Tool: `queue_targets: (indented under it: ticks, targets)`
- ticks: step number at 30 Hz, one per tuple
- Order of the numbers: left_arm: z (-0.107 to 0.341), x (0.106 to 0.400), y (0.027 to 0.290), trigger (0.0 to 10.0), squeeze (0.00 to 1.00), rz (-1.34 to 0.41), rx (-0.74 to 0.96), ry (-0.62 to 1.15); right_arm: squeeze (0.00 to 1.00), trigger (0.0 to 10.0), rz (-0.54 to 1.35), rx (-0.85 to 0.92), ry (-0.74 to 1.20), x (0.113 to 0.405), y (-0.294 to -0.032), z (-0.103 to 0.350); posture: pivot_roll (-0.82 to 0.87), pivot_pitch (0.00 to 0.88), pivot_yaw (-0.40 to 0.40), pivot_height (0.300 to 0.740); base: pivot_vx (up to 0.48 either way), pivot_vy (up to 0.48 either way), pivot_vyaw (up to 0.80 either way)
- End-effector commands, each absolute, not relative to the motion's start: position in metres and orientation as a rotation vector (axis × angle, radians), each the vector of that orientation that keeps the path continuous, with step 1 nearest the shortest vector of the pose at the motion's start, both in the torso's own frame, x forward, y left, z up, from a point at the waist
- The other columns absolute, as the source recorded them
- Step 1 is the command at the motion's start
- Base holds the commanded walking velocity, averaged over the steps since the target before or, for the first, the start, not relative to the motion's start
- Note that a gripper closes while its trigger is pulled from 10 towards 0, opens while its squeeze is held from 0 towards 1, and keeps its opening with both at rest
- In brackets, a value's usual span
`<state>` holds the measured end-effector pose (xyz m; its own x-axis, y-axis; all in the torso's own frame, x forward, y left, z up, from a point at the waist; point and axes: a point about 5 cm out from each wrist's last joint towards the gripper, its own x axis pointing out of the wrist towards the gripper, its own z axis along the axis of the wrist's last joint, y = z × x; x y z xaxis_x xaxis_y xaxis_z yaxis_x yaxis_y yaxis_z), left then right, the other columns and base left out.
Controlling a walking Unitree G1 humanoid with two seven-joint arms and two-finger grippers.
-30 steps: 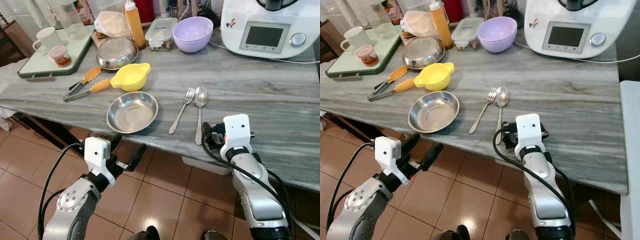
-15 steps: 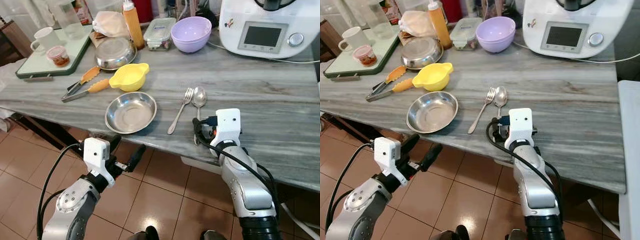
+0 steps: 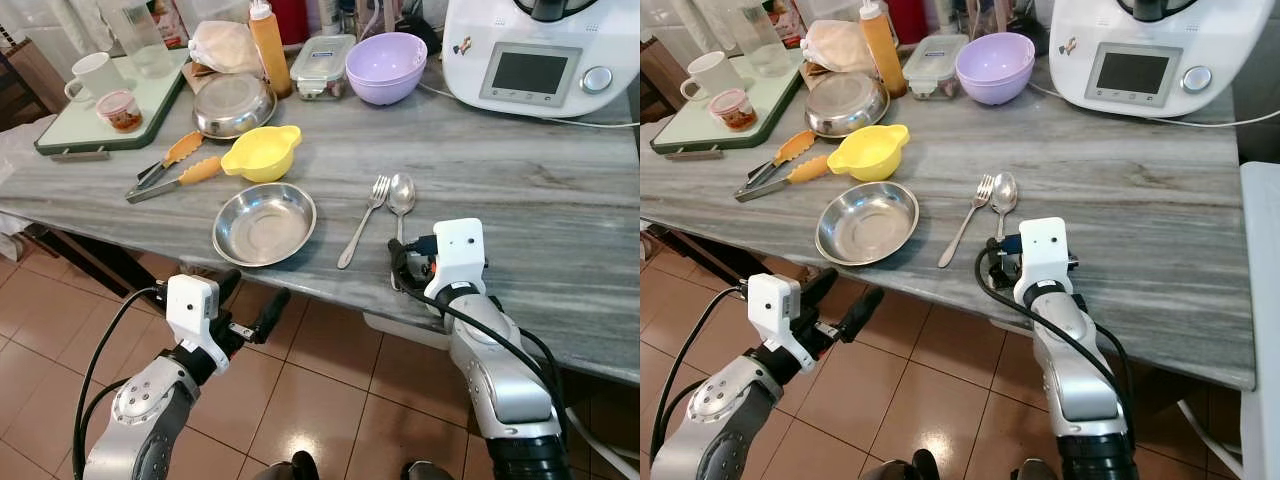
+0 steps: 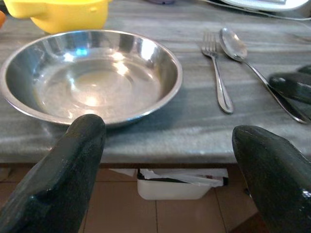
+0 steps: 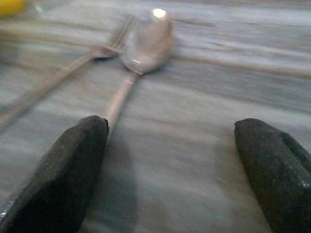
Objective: Setting the table
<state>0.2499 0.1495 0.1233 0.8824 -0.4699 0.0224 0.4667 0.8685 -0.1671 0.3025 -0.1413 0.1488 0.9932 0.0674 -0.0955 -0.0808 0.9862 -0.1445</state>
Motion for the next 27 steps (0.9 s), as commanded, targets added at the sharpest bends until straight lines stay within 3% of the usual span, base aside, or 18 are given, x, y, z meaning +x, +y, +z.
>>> queue_targets:
  ticks: [1, 11, 27]
  targets:
    - [0.127, 0.250, 0.154, 10.0, 0.00, -0.458, -0.161, 0.006, 0.15, 10.0, 0.057, -0.173, 0.065, 0.297, -0.144, 0.152, -0.17, 0.196, 0.170, 0.740, 0.000, 0.000, 0.00]
    - [0.127, 0.254, 0.144, 10.0, 0.00, -0.432, -0.164, -0.024, 0.15, 10.0, 0.019, -0.261, 0.033, 0.288, -0.162, 0.157, -0.23, 0.208, 0.146, 0.740, 0.000, 0.000, 0.00]
    - [0.123, 0.257, 0.129, 10.0, 0.00, -0.464, -0.203, -0.014, 0.15, 10.0, 0.069, -0.136, 0.145, 0.320, -0.154, 0.168, -0.25, 0.234, 0.112, 0.740, 0.000, 0.000, 0.00]
